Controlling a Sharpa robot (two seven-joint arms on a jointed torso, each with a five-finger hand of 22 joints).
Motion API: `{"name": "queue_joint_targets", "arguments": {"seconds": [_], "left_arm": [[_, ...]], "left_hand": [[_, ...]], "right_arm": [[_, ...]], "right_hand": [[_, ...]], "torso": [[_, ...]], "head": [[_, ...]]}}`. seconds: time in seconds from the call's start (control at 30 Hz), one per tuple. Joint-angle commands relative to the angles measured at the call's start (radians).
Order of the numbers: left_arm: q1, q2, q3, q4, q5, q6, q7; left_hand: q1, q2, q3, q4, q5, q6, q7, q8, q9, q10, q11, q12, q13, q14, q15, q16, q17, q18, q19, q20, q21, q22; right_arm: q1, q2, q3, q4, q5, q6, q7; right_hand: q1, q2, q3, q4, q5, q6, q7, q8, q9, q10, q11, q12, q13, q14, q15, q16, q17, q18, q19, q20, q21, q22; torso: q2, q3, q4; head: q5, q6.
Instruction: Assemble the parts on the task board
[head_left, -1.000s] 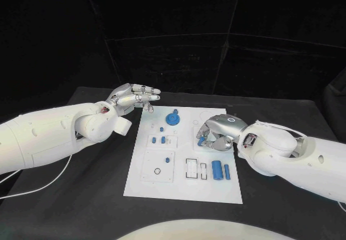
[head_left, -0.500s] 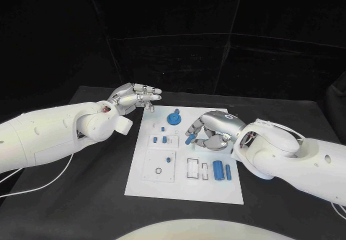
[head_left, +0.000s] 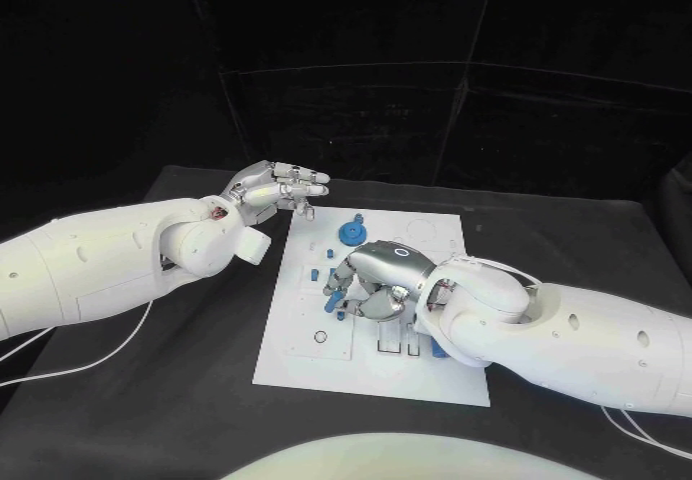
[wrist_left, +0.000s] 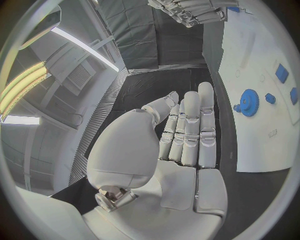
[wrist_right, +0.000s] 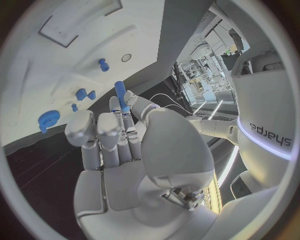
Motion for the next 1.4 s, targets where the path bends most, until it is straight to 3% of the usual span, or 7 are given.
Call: {"name": "queue_joint_targets", "arguments": {"seconds": [0.03, 0.53, 1.4], "left_arm": [[0.002, 0.004, 0.001, 0.001, 0.004, 0.011, 0.007], [0.002, 0.009, 0.001, -0.001, 0.004, 0.014, 0.007], [0.002, 0.012, 0.001, -0.004, 0.004, 0.017, 0.004]], "left_hand": [[0.000, 0.010, -0.004, 0.000, 0.003, -0.001, 0.001, 0.005, 0.000, -0.008, 0.001, 0.003, 0.002, -0.007, 0.000, -0.006, -0.001, 0.012, -0.007, 0.002, -0.006, -0.001], [0.000, 0.010, -0.004, 0.000, 0.003, -0.001, 0.001, 0.005, 0.000, -0.008, 0.001, 0.003, 0.002, -0.007, 0.000, -0.006, -0.001, 0.012, -0.007, 0.002, -0.006, -0.001], [0.000, 0.010, -0.004, 0.000, 0.003, -0.001, 0.001, 0.005, 0.000, -0.008, 0.001, 0.003, 0.002, -0.007, 0.000, -0.006, -0.001, 0.012, -0.007, 0.002, -0.006, -0.001]], "right_arm": [[-0.006, 0.020, -0.006, -0.016, -0.040, 0.046, 0.017], [-0.030, 0.072, -0.017, -0.058, -0.094, 0.091, 0.001], [-0.035, 0.094, -0.025, -0.075, -0.134, 0.128, -0.012]], "right_hand": [[-0.007, 0.002, 0.005, 0.003, 0.005, 0.000, 0.006, -0.005, -0.001, 0.001, 0.008, -0.007, 0.000, 0.007, 0.004, 0.005, 0.001, -0.014, 0.001, 0.004, 0.004, -0.002], [-0.008, 0.002, 0.006, 0.004, 0.007, 0.000, 0.006, -0.006, -0.001, 0.001, 0.008, -0.008, 0.000, 0.007, 0.004, 0.005, 0.000, -0.014, -0.001, 0.004, 0.004, -0.003], [-0.008, 0.002, 0.006, 0.004, 0.009, 0.000, 0.006, -0.006, -0.001, 0.002, 0.008, -0.010, 0.000, 0.006, 0.004, 0.004, -0.002, -0.013, -0.002, 0.005, 0.002, -0.005]], "torso": [[0.000, 0.0010, -0.0013], [0.000, 0.0017, -0.0014], [0.000, 0.0007, -0.0019]], "head": [[0.005, -0.003], [0.012, -0.010], [0.014, -0.021]]}}
